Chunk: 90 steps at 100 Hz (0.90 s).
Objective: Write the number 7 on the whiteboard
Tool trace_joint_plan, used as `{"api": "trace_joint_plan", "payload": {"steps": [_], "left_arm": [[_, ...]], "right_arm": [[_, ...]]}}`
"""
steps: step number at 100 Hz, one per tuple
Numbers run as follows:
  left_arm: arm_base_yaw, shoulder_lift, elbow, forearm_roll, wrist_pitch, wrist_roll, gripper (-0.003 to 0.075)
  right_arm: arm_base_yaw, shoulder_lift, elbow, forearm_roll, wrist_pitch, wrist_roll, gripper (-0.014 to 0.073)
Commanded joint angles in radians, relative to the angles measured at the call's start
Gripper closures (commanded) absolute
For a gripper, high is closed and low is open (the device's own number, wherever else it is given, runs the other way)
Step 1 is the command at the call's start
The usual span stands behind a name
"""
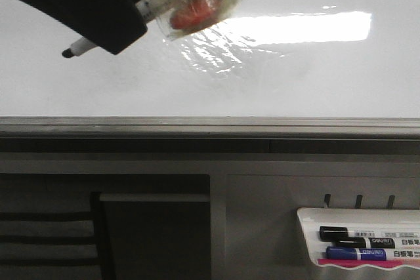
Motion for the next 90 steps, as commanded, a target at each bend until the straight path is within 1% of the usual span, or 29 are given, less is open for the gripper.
{"api": "trace_joint_plan", "payload": {"steps": [1,9,18,21,28,42,47,56,60,69,76,90], "left_arm": [[-0.009,-0.045,-0.049,-0.018,-0.041,-0.025,0.0321],[-0.007,-0.071,-0.065,-0.003,-0.045,-0.054,0.0321],[0.011,-0.113,-0.080,0.009,-0.047,-0.081,0.0321],[0.021,-0.131,-0.080,0.012,-0.049,-0.096,0.0321],[0.054,-0.162,-0.080,0.021,-0.038,-0.153,0.0322],[0.150,-0.229,-0.056,0.032,-0.030,-0.274,0.0322],[0.189,-0.256,-0.036,0.032,-0.030,-0.318,0.0322],[0.257,-0.312,0.021,0.032,-0.048,-0.353,0.0322],[0.285,-0.336,0.057,0.030,-0.069,-0.359,0.0322],[0.327,-0.399,0.143,0.018,-0.132,-0.374,0.0322],[0.345,-0.436,0.208,-0.004,-0.191,-0.374,0.0322],[0.347,-0.462,0.290,-0.020,-0.281,-0.374,0.0322]], "right_arm": [[0.003,-0.021,-0.035,0.033,-0.014,0.026,0.0648],[0.003,-0.030,-0.057,-0.050,-0.014,0.123,0.0648],[0.003,-0.049,-0.091,-0.191,-0.013,0.287,0.0648],[0.003,-0.057,-0.104,-0.229,-0.012,0.355,0.0648],[0.001,-0.088,-0.114,-0.302,-0.015,0.466,0.0648],[-0.024,-0.182,-0.064,-0.402,-0.085,0.654,0.0648],[-0.055,-0.219,-0.027,-0.415,-0.123,0.726,0.0648],[-0.138,-0.287,0.055,-0.411,-0.171,0.832,0.0648],[-0.177,-0.312,0.087,-0.397,-0.185,0.856,0.0648],[-0.239,-0.349,0.162,-0.379,-0.214,0.856,0.0648],[-0.249,-0.359,0.210,-0.369,-0.269,0.856,0.0648],[-0.244,-0.348,0.222,-0.323,-0.260,0.853,0.0648]]}}
